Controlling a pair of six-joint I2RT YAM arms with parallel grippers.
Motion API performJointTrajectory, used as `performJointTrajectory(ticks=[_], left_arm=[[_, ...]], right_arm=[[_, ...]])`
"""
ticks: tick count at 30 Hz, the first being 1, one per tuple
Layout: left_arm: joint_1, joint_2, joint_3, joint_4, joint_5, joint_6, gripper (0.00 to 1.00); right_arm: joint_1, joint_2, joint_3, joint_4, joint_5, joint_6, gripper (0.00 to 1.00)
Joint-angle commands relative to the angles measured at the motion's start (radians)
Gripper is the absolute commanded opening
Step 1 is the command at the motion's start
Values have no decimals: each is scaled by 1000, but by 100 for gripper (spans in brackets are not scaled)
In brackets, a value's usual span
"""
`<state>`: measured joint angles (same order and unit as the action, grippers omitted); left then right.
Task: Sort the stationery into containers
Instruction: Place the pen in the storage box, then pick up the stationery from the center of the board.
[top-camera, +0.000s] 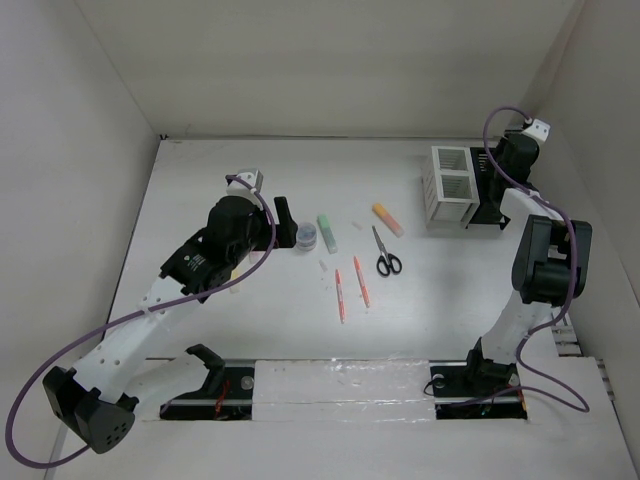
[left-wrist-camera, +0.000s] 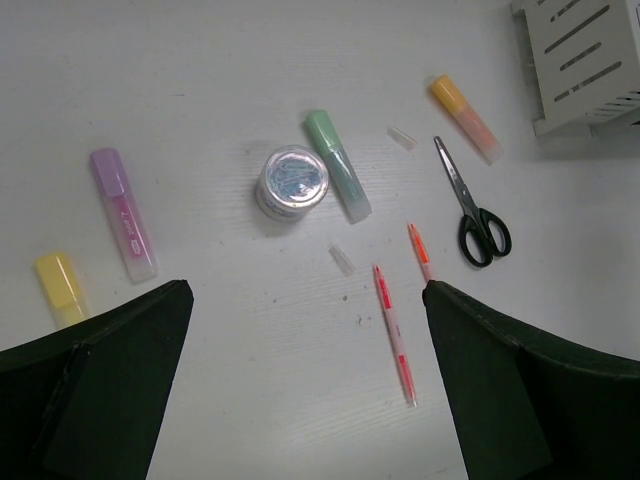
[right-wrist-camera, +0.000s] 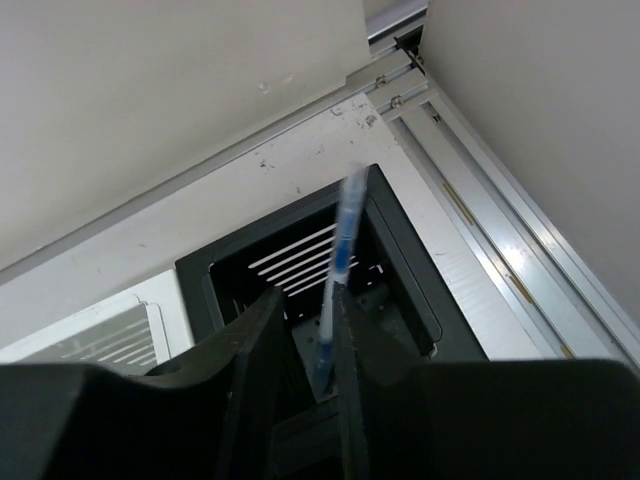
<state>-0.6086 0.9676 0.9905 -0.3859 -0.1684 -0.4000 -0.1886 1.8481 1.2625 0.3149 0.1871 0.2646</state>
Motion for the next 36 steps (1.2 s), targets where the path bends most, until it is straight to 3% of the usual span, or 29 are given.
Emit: performJointTrajectory(ticks=[1, 6, 9, 12, 13, 14, 17, 23, 25, 27, 28, 30, 36], left_arm=[[1, -17, 0, 27, 4, 15, 100], [1, -17, 0, 27, -5, 15, 100], [1, -17, 0, 27, -26, 15, 100], [1, -17, 10, 18, -66, -5, 100], [1, -7, 10, 4, -77, -5, 100], [1, -7, 19, 4, -97, -16, 100], [1, 11, 31, -17, -155, -45, 100], [1, 92, 108, -112, -299, -179, 100], [47, 117, 120, -125, -263, -203, 100], [198, 126, 102, -92, -171, -203, 100], [257, 126, 91, -75, -58, -203, 100], [360, 126, 82, -61, -5, -203, 100], [360, 123, 89, -103, -121, -203, 100]], right_arm=[[-3, -33, 11, 4, 6, 1, 36], [-3, -64, -17, 4, -1, 1, 61], [-3, -114, -17, 4, -83, 10, 68], [43, -159, 27, -54, -124, 10, 85], [60, -190, 41, -72, -124, 10, 98], [80, -207, 54, -106, -124, -1, 100], [170, -276, 81, -170, -78, -1, 100], [426, -381, 74, -456, 60, 54, 100], [530, -417, 11, -476, 107, 71, 100], [581, -446, -98, -461, 68, 109, 100], [607, -455, -122, -461, 34, 110, 98], [690, -455, -135, -520, 76, 125, 97], [904, -466, -170, -680, 167, 179, 94]])
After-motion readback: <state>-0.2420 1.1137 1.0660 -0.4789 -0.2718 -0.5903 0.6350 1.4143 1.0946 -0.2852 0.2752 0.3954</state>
